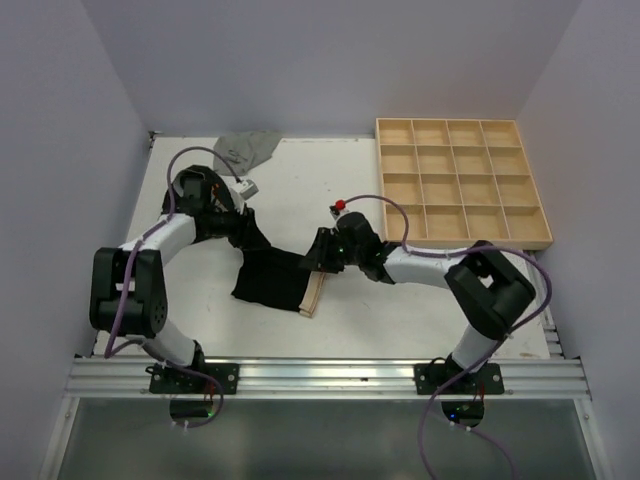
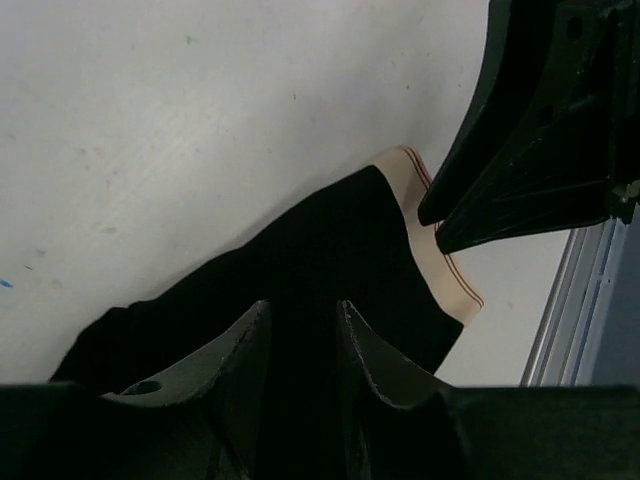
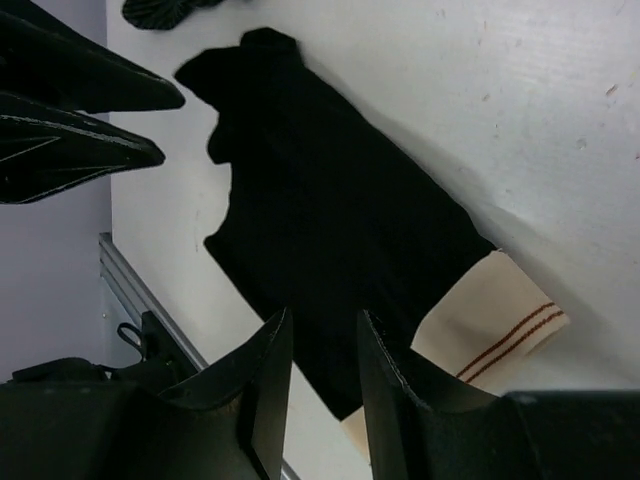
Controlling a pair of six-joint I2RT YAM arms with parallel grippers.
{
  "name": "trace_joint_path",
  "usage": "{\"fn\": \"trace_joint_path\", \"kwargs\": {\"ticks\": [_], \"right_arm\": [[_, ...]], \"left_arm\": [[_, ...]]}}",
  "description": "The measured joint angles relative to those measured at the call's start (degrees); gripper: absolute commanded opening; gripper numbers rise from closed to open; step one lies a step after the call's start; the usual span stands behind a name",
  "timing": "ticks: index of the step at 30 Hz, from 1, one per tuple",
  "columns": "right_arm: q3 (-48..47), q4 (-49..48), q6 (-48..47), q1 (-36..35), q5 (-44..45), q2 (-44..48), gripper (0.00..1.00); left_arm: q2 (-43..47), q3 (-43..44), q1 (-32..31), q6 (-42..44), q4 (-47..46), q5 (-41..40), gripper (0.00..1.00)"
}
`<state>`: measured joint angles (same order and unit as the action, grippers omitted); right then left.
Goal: Roll the underwear
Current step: Fold the underwear
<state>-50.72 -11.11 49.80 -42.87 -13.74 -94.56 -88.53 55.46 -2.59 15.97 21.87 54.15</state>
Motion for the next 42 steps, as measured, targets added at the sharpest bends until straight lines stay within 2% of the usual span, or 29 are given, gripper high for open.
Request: {"fn": "trace_joint_path", "kwargs": {"ticks": [7, 10, 15, 20, 23, 27, 31, 42], "right_arm": [[2.64, -9.55, 6.16, 0.13, -2.49, -12.13, 0.34], [2.62, -12.92, 7.43, 0.98, -3.13, -13.62, 0.33], [2.08, -14.51, 6.84, 3.08, -5.86, -15.04, 0.29], [-0.81, -9.42, 1.99, 4.39, -7.28, -14.64, 0.3], [-0.9, -5.29, -0.09, 4.17, -7.69, -11.61, 0.32], [-0.55, -2.43, -0.79, 2.56, -8.37, -4.63, 0.31], [1.7, -5.4, 0.66, -0.35, -8.96, -1.33, 0.29], [6.62, -14.88, 6.82, -2.03, -12.5, -13.14, 0.27]], "left_arm": [[-13.6, -3.32, 2.29, -4.44, -4.61, 1.84, 0.34], [-19.56, -2.43, 5.09, -6.71, -6.51, 3.76, 0.34], [-23.41, -0.15, 7.45, -7.8, -6.27, 9.07, 0.38], [-21.64, -0.28, 7.52, -4.04, -3.82, 10.05, 0.46], [-15.8, -1.29, 7.67, -0.74, -0.55, 9.81, 0.47], [-5.05, -3.02, 7.78, 3.56, 3.52, 10.12, 0.46], [-2.82, -3.06, 7.89, 7.54, 7.78, 10.69, 0.43], [-26.86, 7.61, 8.63, 15.54, 23.82, 7.15, 0.4]]}}
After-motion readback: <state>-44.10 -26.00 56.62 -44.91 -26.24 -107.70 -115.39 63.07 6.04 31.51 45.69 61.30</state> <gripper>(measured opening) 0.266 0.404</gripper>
